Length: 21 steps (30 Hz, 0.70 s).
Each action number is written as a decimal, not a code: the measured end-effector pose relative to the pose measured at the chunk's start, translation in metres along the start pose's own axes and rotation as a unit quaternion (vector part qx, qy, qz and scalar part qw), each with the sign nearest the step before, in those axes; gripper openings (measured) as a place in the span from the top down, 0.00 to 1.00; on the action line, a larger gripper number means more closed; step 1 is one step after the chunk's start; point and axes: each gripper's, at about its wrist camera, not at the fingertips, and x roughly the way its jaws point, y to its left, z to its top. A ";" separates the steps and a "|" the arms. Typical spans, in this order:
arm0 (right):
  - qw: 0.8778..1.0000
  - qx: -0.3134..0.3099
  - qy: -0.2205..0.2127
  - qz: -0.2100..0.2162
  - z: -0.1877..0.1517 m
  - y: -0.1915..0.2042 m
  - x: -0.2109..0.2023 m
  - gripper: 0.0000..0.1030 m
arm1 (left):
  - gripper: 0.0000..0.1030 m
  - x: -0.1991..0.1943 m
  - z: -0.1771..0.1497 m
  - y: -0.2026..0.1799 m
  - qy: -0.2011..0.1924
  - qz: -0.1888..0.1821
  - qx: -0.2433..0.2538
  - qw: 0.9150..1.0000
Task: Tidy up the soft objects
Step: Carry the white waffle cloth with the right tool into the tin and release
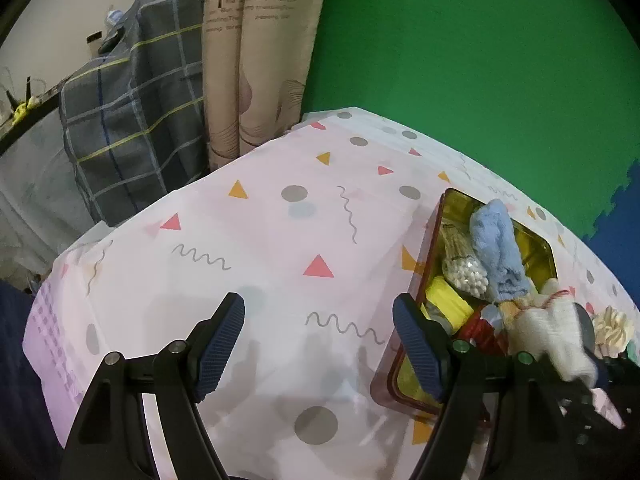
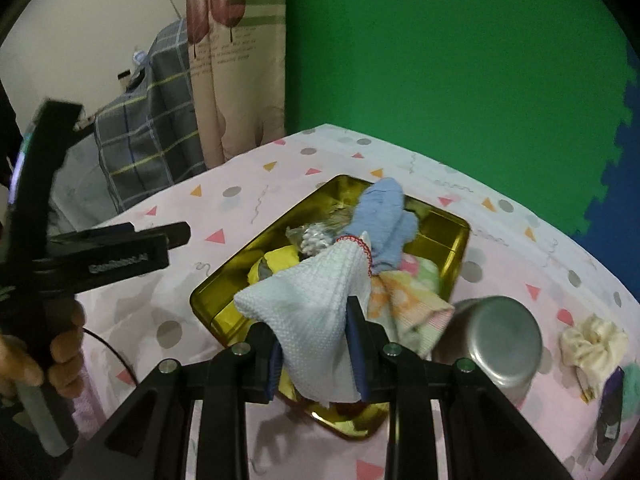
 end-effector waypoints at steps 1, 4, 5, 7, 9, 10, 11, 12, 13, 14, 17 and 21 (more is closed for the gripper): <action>1.000 -0.004 0.002 -0.003 0.001 0.002 0.004 0.73 | 0.29 0.001 0.000 0.001 0.002 -0.002 -0.002 1.000; 1.000 -0.015 0.011 -0.017 0.002 0.007 0.020 0.73 | 0.29 0.002 0.000 0.001 0.005 -0.003 -0.005 1.000; 1.000 -0.015 0.013 -0.018 0.003 0.007 0.025 0.73 | 0.29 0.002 0.000 0.001 0.005 -0.003 -0.003 1.000; 0.999 -0.014 0.023 -0.021 0.002 0.007 0.036 0.73 | 0.29 0.002 0.000 0.001 0.004 -0.003 -0.001 1.000; 0.999 -0.011 0.031 -0.016 0.001 0.008 0.042 0.71 | 0.29 0.001 0.000 -0.001 0.003 -0.004 0.001 1.000; 0.999 -0.010 0.031 -0.016 0.000 0.007 0.043 0.71 | 0.29 0.001 -0.001 -0.001 0.002 -0.003 0.003 1.000; 0.999 -0.009 0.030 -0.016 0.000 0.008 0.043 0.69 | 0.29 0.001 -0.001 -0.002 0.002 -0.003 0.005 1.000; 0.999 -0.008 0.031 -0.011 0.000 0.008 0.042 0.62 | 0.29 0.002 -0.001 -0.003 0.002 -0.003 0.006 1.000; 0.999 -0.008 0.034 -0.004 0.000 0.007 0.044 0.58 | 0.29 0.002 -0.001 -0.004 0.002 -0.003 0.007 1.000; 0.999 -0.007 0.035 -0.001 0.000 0.007 0.043 0.52 | 0.29 0.002 -0.001 -0.004 0.003 -0.002 0.008 1.000; 1.000 0.000 0.028 -0.003 0.000 0.002 0.036 0.50 | 0.29 0.001 -0.002 -0.006 0.000 -0.002 0.012 1.000; 0.999 0.018 0.028 0.002 -0.004 -0.006 0.022 0.47 | 0.29 0.001 -0.003 -0.008 -0.003 -0.001 0.016 1.000</action>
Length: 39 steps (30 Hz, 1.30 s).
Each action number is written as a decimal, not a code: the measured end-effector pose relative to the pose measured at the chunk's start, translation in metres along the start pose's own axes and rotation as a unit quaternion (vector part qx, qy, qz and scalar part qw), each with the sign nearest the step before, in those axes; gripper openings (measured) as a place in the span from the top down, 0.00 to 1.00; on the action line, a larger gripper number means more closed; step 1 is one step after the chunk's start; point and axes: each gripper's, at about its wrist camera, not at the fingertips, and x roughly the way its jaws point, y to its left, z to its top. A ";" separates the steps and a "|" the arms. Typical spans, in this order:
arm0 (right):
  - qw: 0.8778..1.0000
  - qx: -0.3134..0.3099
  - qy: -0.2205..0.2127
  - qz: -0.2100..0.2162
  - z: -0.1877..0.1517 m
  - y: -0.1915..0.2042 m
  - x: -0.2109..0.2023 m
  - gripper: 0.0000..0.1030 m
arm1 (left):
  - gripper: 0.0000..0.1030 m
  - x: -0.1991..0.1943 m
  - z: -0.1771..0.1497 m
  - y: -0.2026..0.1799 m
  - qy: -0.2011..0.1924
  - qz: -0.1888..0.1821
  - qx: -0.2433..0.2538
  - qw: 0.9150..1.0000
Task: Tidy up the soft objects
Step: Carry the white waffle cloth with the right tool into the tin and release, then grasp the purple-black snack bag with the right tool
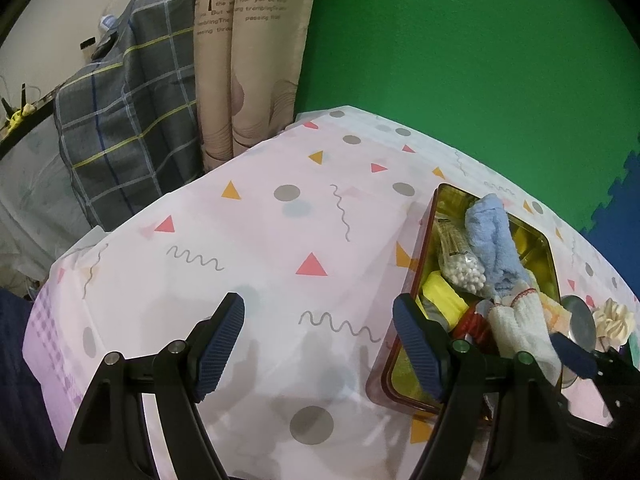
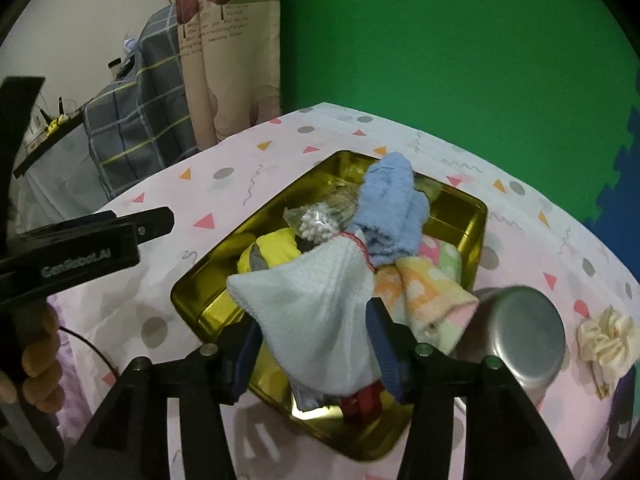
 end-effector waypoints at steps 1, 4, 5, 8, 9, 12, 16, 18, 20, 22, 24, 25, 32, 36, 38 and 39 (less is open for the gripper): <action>1.000 0.003 -0.003 -0.001 -0.001 -0.002 -0.004 0.45 | 0.29 0.000 0.000 -0.001 0.000 0.000 0.000 1.000; 1.000 0.014 -0.018 0.007 -0.005 -0.009 -0.018 0.37 | 0.28 0.001 -0.001 -0.004 0.002 0.002 0.005 1.000; 1.000 0.014 -0.018 0.009 -0.006 -0.009 -0.021 0.37 | 0.28 0.001 -0.002 -0.004 0.002 0.003 0.007 1.000; 1.000 0.015 -0.021 0.008 -0.006 -0.011 -0.027 0.37 | 0.28 -0.002 -0.003 -0.008 -0.003 0.005 0.015 1.000; 1.000 0.018 -0.023 0.012 -0.007 -0.012 -0.029 0.37 | 0.28 -0.002 -0.003 -0.009 -0.006 0.006 0.016 1.000; 0.999 0.028 -0.033 0.010 -0.009 -0.018 -0.038 0.37 | 0.28 -0.004 -0.003 -0.011 -0.010 0.004 0.020 1.000; 0.997 0.053 -0.049 -0.013 -0.015 -0.040 -0.056 0.37 | 0.28 -0.004 -0.005 -0.015 -0.011 0.004 0.029 1.000; 0.995 0.066 -0.054 -0.046 -0.022 -0.062 -0.067 0.37 | 0.28 -0.004 -0.005 -0.018 -0.012 0.004 0.035 0.999; 0.993 0.081 -0.050 -0.075 -0.029 -0.082 -0.073 0.37 | 0.28 -0.004 -0.006 -0.020 -0.014 0.005 0.039 0.999; 0.987 0.107 -0.046 -0.111 -0.040 -0.111 -0.082 0.37 | 0.27 -0.005 -0.007 -0.023 -0.015 0.003 0.044 0.999; 0.979 0.133 -0.042 -0.150 -0.053 -0.145 -0.092 0.37 | 0.27 -0.006 -0.008 -0.027 -0.017 0.000 0.049 0.999; 0.973 0.148 -0.037 -0.172 -0.061 -0.164 -0.097 0.37 | 0.27 -0.007 -0.009 -0.029 -0.018 0.001 0.054 0.998; 0.948 0.208 0.007 -0.239 -0.098 -0.249 -0.107 0.37 | 0.27 -0.014 -0.014 -0.046 -0.031 -0.015 0.082 0.996; 0.940 0.249 0.018 -0.233 -0.113 -0.281 -0.097 0.37 | 0.27 -0.024 -0.017 -0.059 -0.044 -0.028 0.096 0.994; 0.936 0.261 0.026 -0.234 -0.119 -0.291 -0.091 0.37 | 0.25 -0.030 -0.019 -0.068 -0.056 -0.034 0.110 0.992; 0.935 0.265 0.030 -0.235 -0.121 -0.296 -0.087 0.37 | 0.24 -0.032 -0.020 -0.073 -0.056 -0.038 0.118 0.991</action>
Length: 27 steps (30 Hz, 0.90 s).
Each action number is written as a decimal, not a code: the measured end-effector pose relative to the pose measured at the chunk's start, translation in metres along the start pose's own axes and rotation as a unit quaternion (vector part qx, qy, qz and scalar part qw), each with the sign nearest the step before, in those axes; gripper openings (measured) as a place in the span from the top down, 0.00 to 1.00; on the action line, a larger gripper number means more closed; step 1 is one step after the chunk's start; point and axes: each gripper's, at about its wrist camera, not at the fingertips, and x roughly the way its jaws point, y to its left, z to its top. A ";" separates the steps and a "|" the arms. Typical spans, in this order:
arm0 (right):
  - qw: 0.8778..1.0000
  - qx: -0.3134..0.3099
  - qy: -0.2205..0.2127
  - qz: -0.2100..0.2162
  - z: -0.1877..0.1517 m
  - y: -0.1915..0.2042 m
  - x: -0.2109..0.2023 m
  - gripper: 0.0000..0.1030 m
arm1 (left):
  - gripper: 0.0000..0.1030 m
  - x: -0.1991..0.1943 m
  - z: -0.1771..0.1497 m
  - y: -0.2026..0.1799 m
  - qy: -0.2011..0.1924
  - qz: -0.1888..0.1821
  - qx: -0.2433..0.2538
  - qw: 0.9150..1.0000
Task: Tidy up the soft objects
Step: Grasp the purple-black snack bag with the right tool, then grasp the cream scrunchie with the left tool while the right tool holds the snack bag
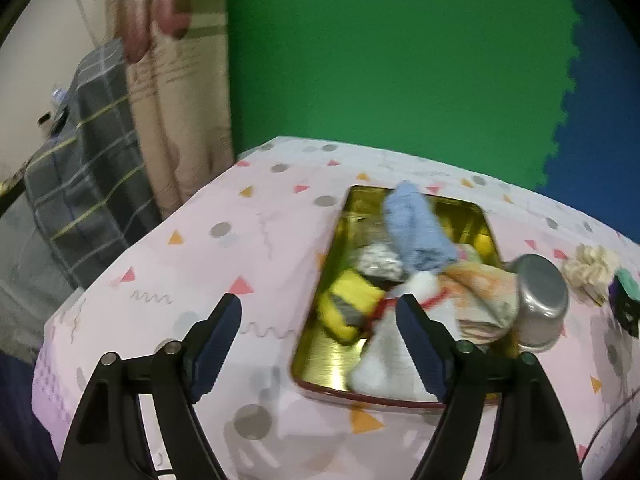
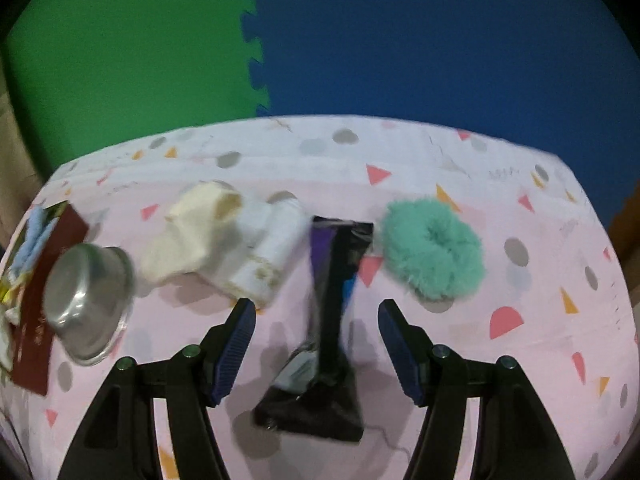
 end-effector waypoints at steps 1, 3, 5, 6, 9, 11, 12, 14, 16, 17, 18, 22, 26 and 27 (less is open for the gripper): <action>1.000 0.000 0.001 -0.001 -0.001 -0.001 0.004 0.37 | 0.24 -0.002 0.001 -0.008 0.001 -0.008 0.012 1.000; 1.000 -0.004 0.000 -0.007 0.000 -0.003 0.013 0.37 | 0.24 -0.005 0.001 -0.019 -0.002 -0.015 0.027 1.000; 1.000 -0.006 0.001 -0.001 0.000 -0.005 0.019 0.37 | 0.24 -0.007 0.003 -0.038 -0.003 -0.027 0.048 0.998; 1.000 -0.007 0.001 0.001 -0.002 -0.006 0.023 0.37 | 0.24 -0.007 0.003 -0.045 -0.001 -0.033 0.053 0.998; 1.000 0.001 0.002 0.014 -0.005 -0.012 0.030 0.39 | 0.24 -0.008 0.005 -0.074 0.003 -0.064 0.073 0.995; 1.000 -0.003 -0.009 0.011 -0.008 -0.016 0.029 0.47 | 0.24 -0.007 0.007 -0.098 0.010 -0.093 0.087 0.992; 1.000 -0.010 -0.011 0.007 -0.008 -0.016 0.029 0.52 | 0.24 -0.006 0.008 -0.106 0.012 -0.100 0.090 0.991; 1.000 -0.024 -0.015 0.007 -0.010 -0.019 0.027 0.59 | 0.24 -0.004 0.009 -0.128 0.016 -0.116 0.103 0.988; 0.999 -0.029 -0.020 0.013 -0.014 -0.024 0.023 0.68 | 0.24 -0.002 0.011 -0.150 0.019 -0.130 0.118 0.984; 0.999 -0.029 -0.021 0.017 -0.014 -0.027 0.022 0.69 | 0.24 -0.002 0.010 -0.159 0.019 -0.135 0.125 0.983; 0.999 -0.028 -0.023 0.022 -0.016 -0.030 0.020 0.69 | 0.24 -0.003 0.010 -0.168 0.017 -0.140 0.131 0.981; 0.999 -0.036 -0.028 0.026 -0.028 -0.034 0.011 0.70 | 0.24 -0.002 0.008 -0.203 0.028 -0.177 0.152 0.972; 0.999 -0.037 -0.029 0.026 -0.044 -0.041 0.000 0.70 | 0.24 0.002 0.006 -0.231 0.042 -0.203 0.167 0.964; 0.999 -0.035 -0.028 0.026 -0.049 -0.044 -0.004 0.70 | 0.24 0.002 0.005 -0.238 0.042 -0.205 0.173 0.962</action>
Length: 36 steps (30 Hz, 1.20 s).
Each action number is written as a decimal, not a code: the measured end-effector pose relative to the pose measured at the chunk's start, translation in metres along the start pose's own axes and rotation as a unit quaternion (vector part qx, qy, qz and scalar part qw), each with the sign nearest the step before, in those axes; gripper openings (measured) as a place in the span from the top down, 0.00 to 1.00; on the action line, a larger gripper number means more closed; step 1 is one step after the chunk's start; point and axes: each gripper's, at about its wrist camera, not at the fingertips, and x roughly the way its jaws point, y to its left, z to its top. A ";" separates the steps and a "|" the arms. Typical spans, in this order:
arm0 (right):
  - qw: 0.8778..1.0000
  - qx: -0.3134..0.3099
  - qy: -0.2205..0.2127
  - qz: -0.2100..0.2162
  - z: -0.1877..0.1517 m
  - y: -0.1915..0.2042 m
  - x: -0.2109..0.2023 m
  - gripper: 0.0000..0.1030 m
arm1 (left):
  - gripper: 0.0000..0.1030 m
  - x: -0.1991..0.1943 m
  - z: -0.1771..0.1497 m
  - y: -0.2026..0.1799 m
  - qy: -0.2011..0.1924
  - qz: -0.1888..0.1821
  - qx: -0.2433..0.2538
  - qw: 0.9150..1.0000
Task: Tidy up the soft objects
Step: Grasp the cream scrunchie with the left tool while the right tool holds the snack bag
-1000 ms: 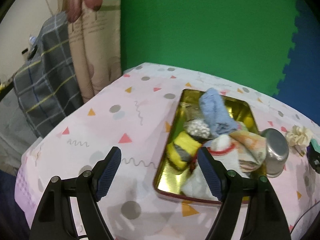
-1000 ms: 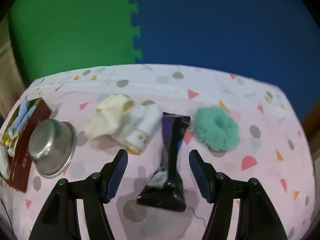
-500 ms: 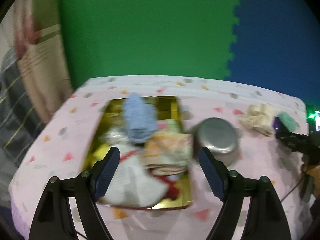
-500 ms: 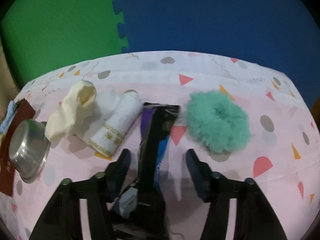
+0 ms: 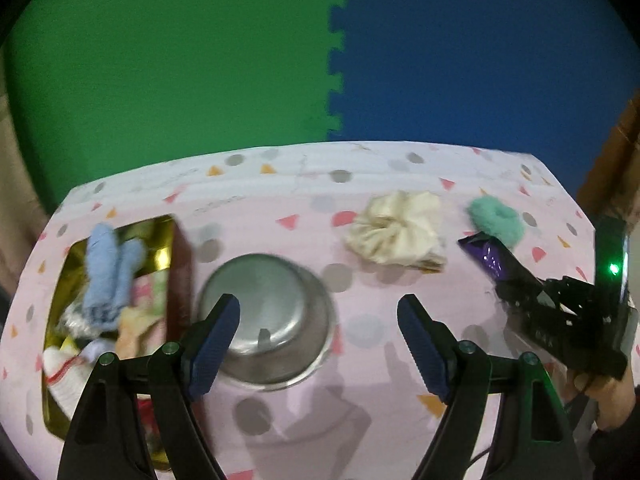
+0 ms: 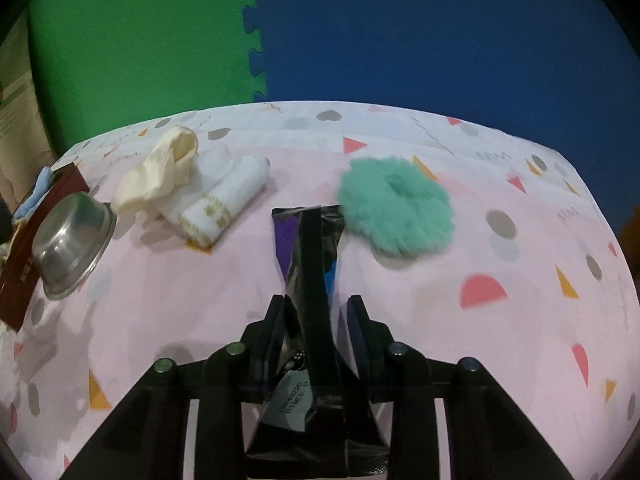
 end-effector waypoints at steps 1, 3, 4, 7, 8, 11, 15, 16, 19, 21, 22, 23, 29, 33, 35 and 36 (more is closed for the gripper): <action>1.000 0.001 0.000 0.000 -0.004 -0.002 -0.003 0.70 | 0.24 0.003 0.002 -0.007 0.001 -0.002 0.007 1.000; 1.000 0.005 0.000 -0.005 -0.012 -0.009 -0.010 0.70 | 0.24 0.009 0.006 -0.017 0.002 -0.007 0.018 1.000; 1.000 0.007 -0.001 -0.006 -0.016 -0.013 -0.013 0.70 | 0.24 0.013 0.008 -0.021 0.002 -0.008 0.019 1.000; 1.000 0.023 -0.004 -0.003 -0.022 -0.021 -0.018 0.70 | 0.24 0.027 0.015 -0.033 0.009 -0.014 0.023 1.000; 1.000 0.025 -0.003 -0.001 -0.022 -0.022 -0.017 0.70 | 0.24 0.031 0.017 -0.036 0.010 -0.014 0.025 1.000; 1.000 0.017 -0.001 -0.010 -0.021 -0.019 -0.015 0.70 | 0.24 0.044 0.024 -0.048 0.012 -0.018 0.033 0.999; 1.000 0.018 -0.002 -0.009 -0.021 -0.020 -0.016 0.70 | 0.24 0.062 0.033 -0.057 0.020 -0.032 0.034 0.999; 1.000 0.018 -0.002 -0.008 -0.021 -0.020 -0.016 0.70 | 0.24 0.069 0.035 -0.058 0.027 -0.035 0.031 0.999; 1.000 0.019 -0.002 -0.008 -0.021 -0.020 -0.016 0.69 | 0.24 0.085 0.041 -0.059 0.035 -0.028 0.020 0.999; 1.000 0.019 -0.001 -0.007 -0.021 -0.020 -0.015 0.69 | 0.28 0.092 0.044 -0.058 0.040 -0.022 0.011 0.999; 1.000 0.019 -0.001 -0.007 -0.021 -0.021 -0.015 0.69 | 0.32 0.095 0.046 -0.056 0.042 -0.029 0.003 0.999; 1.000 0.019 -0.001 -0.007 -0.021 -0.021 -0.015 0.69 | 0.44 0.098 0.047 -0.054 0.045 -0.039 -0.003 0.998; 1.000 0.019 -0.001 -0.006 -0.021 -0.020 -0.014 0.68 | 0.92 0.106 0.047 -0.048 0.071 -0.059 -0.024 0.995; 1.000 0.020 -0.001 -0.004 -0.021 -0.020 -0.015 0.68 | 0.93 0.091 0.047 -0.047 0.058 -0.066 -0.013 0.996; 1.000 0.021 -0.001 -0.004 -0.022 -0.019 -0.015 0.68 | 0.93 0.081 0.048 -0.046 0.050 -0.071 -0.009 0.996; 1.000 0.021 -0.001 -0.004 -0.022 -0.019 -0.015 0.68 | 0.93 0.076 0.048 -0.046 0.047 -0.072 -0.007 0.996</action>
